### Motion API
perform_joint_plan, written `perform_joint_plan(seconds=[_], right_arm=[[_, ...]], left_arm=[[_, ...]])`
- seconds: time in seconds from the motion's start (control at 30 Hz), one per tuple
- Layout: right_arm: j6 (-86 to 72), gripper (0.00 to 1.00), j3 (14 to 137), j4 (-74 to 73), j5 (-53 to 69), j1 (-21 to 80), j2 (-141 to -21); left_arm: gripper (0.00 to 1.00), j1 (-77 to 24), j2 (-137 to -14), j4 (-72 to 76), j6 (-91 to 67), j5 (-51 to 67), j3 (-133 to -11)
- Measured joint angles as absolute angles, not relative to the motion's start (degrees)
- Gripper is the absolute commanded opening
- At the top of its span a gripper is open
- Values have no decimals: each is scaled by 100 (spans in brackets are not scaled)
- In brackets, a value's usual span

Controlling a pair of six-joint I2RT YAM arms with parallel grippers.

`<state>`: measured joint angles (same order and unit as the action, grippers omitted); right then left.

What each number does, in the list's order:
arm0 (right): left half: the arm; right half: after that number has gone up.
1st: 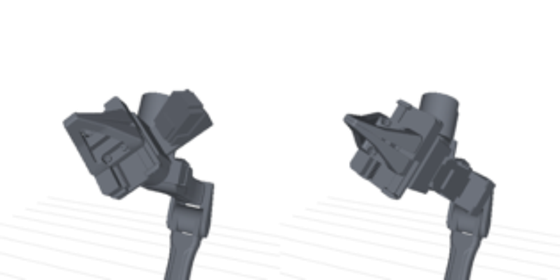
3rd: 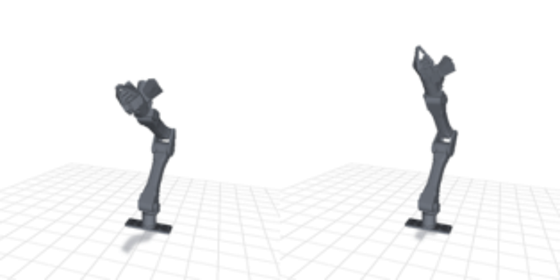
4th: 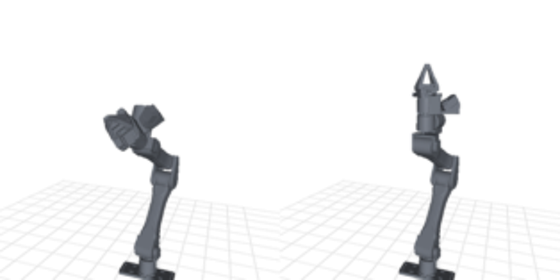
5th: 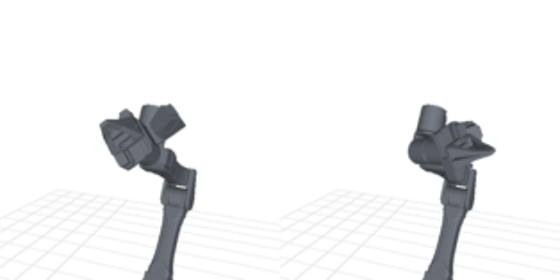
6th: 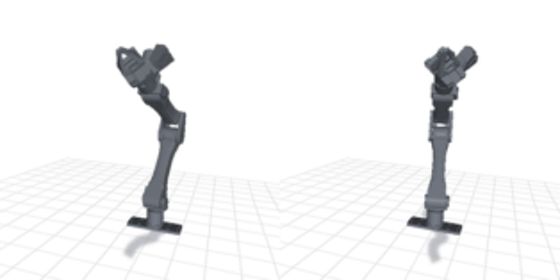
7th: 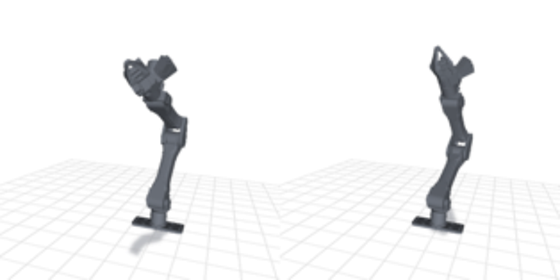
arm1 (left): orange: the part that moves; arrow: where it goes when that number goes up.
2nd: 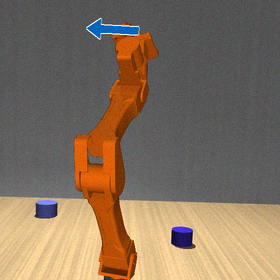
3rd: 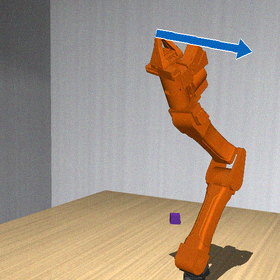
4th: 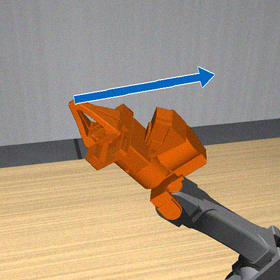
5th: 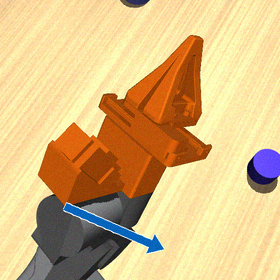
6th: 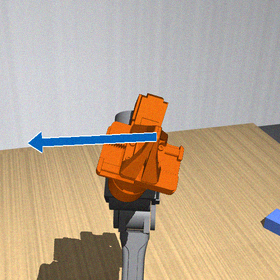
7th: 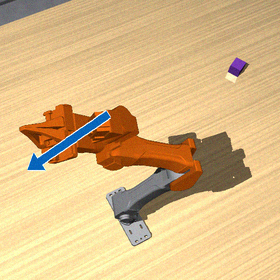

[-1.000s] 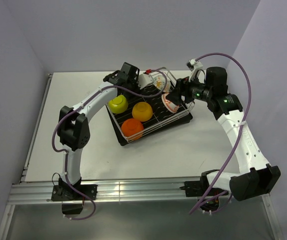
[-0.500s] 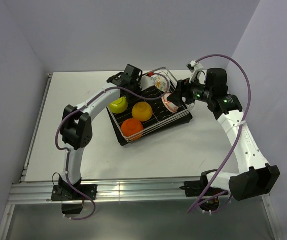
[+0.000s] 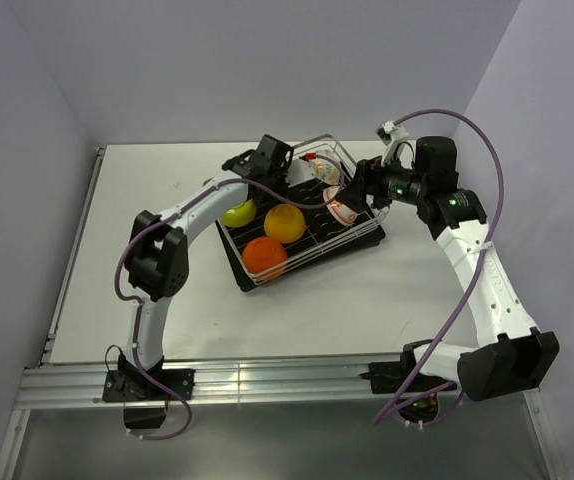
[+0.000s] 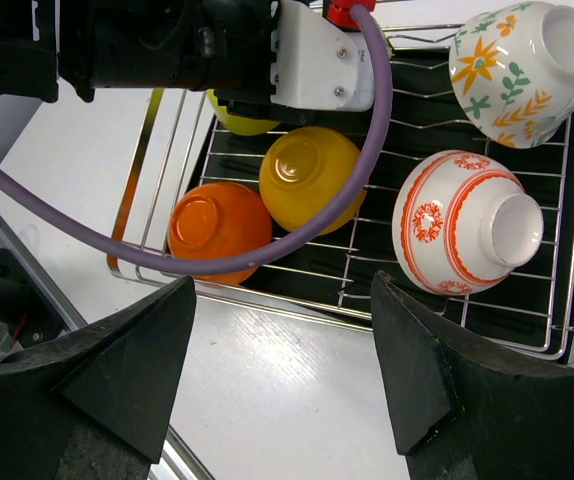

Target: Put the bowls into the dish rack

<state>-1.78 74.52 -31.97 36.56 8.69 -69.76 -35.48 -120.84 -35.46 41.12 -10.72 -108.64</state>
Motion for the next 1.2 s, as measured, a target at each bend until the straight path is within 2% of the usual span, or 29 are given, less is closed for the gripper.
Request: perform_joint_plan(seconds=[0.2,0.3,0.37,0.4,0.53,0.57,0.7,0.73,1.0,1.2], right_arm=[[-156,77,7439,-3201,3671,829,-6976],[-156,77,7400,-3203,3673,819,-6978],[-156,77,7380,-3225,3677,819,-6978],[-156,77,7380,-3223,3677,816,-6978],[-154,77,7378,-3225,3693,803,-6978],[-150,77,7378,-3225,3693,799,-6978],[-139,77,7380,-3229,3693,797,-6978],[-139,77,7380,-3232,3691,797,-6978],[-139,77,7378,-3262,3691,784,-6978],[-139,77,7376,-3264,3691,784,-6978]], left_arm=[[17,-3594,-12088,-3437,4156,-1170,-10763],[28,-3599,-12092,-3435,4156,-1186,-10763],[41,-3599,-12092,-3430,4156,-1186,-10757],[41,-3601,-12092,-3428,4156,-1188,-10757],[57,-3610,-12092,-3426,4158,-1192,-10746],[64,-3610,-12092,-3430,4158,-1190,-10746],[69,-3610,-12095,-3509,4145,-1138,-10746],[87,-3610,-12099,-3546,4134,-1120,-10748],[97,-3610,-12114,-3894,4108,-886,-10794],[98,-3610,-12114,-4101,4088,-753,-10912]])
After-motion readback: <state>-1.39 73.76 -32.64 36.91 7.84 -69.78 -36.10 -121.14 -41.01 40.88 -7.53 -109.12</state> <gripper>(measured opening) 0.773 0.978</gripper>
